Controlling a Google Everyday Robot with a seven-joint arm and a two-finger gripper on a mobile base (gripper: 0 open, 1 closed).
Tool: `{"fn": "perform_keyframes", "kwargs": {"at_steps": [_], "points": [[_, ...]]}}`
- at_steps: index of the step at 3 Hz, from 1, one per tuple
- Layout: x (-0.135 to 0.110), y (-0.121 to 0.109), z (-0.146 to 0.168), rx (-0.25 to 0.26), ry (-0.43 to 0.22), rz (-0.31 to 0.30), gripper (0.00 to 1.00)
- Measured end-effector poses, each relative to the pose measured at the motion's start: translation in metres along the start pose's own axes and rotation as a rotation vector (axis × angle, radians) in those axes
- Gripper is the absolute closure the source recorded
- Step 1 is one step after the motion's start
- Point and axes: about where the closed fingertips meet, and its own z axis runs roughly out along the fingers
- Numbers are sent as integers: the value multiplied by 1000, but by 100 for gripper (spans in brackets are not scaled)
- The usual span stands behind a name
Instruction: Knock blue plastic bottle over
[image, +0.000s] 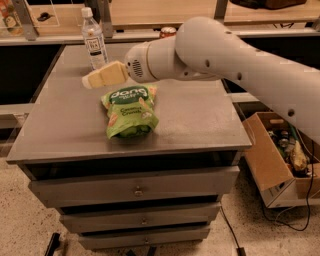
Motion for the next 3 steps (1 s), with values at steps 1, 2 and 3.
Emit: {"fn": "perform_keyframes", "kwargs": {"at_steps": [1,2,3], "points": [[-1,-12,24,-8,14,-82,0],[2,-29,45,-31,23,-130,0],[1,-42,66,-46,30,-160,0]]}}
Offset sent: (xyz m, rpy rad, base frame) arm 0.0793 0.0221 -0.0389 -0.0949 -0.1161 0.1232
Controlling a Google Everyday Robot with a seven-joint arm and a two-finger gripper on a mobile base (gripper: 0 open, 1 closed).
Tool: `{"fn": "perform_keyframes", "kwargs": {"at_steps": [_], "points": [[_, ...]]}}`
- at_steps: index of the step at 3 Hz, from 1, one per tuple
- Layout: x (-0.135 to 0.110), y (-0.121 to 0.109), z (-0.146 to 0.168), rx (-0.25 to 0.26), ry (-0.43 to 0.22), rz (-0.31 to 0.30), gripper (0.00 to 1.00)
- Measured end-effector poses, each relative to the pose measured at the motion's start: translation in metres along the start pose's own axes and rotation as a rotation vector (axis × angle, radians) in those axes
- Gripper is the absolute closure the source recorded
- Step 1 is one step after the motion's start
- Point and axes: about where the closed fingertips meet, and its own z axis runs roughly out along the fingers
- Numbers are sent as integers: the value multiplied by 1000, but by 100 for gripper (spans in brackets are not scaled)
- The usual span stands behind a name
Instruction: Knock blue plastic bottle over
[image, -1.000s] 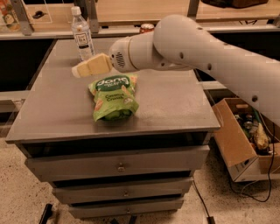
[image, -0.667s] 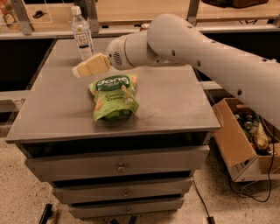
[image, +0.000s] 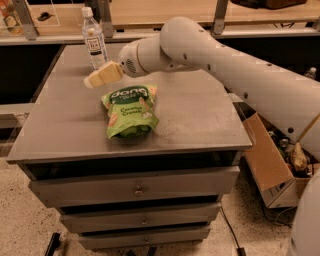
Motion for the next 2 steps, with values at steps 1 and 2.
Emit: {"fn": "perform_keyframes", "kwargs": {"at_steps": [1,2], "points": [[-1,-8,18,20,-4,20,0],[-7,-22,38,74,-21,39,0]]}}
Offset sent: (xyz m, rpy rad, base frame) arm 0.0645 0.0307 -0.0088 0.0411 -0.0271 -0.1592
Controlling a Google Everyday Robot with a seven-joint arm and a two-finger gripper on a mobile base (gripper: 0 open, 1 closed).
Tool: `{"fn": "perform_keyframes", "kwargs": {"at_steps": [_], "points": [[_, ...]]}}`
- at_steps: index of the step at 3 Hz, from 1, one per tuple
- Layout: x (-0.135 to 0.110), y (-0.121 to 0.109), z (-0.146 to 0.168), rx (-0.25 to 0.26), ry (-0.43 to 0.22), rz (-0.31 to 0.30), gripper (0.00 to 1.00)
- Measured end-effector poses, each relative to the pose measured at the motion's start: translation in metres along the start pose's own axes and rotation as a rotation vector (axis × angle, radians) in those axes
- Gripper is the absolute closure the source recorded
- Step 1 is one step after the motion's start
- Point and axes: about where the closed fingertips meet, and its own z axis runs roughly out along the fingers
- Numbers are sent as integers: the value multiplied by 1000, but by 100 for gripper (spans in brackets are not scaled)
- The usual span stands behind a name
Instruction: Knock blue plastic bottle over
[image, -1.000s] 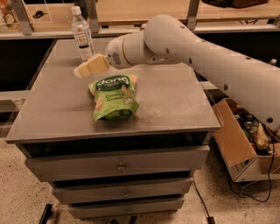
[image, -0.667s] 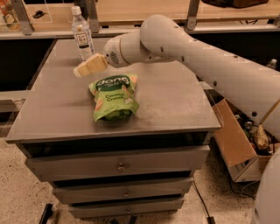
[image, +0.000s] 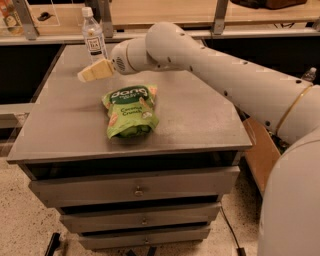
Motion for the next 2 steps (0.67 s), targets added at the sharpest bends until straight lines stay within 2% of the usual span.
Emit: {"fn": "perform_keyframes", "kwargs": {"at_steps": [1,2], "points": [[-5,-16,13,56,-24,1,0],[-8,-31,20,84,-36,-21,0]]}}
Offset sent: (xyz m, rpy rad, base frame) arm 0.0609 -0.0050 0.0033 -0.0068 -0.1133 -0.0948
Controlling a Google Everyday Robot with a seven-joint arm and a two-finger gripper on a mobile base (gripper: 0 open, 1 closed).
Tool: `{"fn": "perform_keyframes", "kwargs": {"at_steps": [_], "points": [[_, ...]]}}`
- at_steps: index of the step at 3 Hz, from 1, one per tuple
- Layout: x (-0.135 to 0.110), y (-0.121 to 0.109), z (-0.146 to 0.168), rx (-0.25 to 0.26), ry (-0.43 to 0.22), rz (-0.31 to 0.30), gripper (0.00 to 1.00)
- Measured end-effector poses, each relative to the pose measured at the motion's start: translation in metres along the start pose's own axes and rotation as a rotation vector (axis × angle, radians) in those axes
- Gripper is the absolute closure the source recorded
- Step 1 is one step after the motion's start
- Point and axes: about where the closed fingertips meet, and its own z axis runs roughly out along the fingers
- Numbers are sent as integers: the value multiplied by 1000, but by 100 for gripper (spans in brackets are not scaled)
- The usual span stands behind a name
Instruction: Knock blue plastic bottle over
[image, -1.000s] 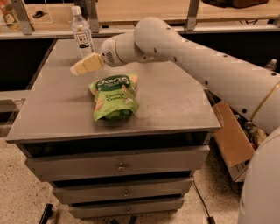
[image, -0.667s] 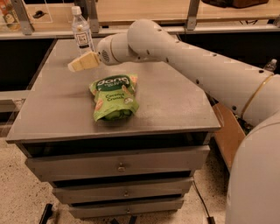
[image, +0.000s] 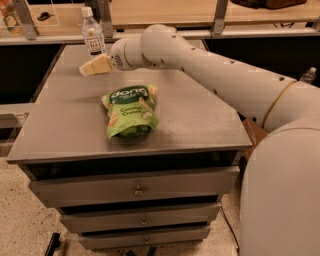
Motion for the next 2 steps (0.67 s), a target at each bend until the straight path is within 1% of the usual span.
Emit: {"fn": "perform_keyframes", "kwargs": {"at_steps": [1,2], "points": [[-17,-22,16,-1,-28,-30,0],[-17,-21,16,-2,-28,-30,0]]}}
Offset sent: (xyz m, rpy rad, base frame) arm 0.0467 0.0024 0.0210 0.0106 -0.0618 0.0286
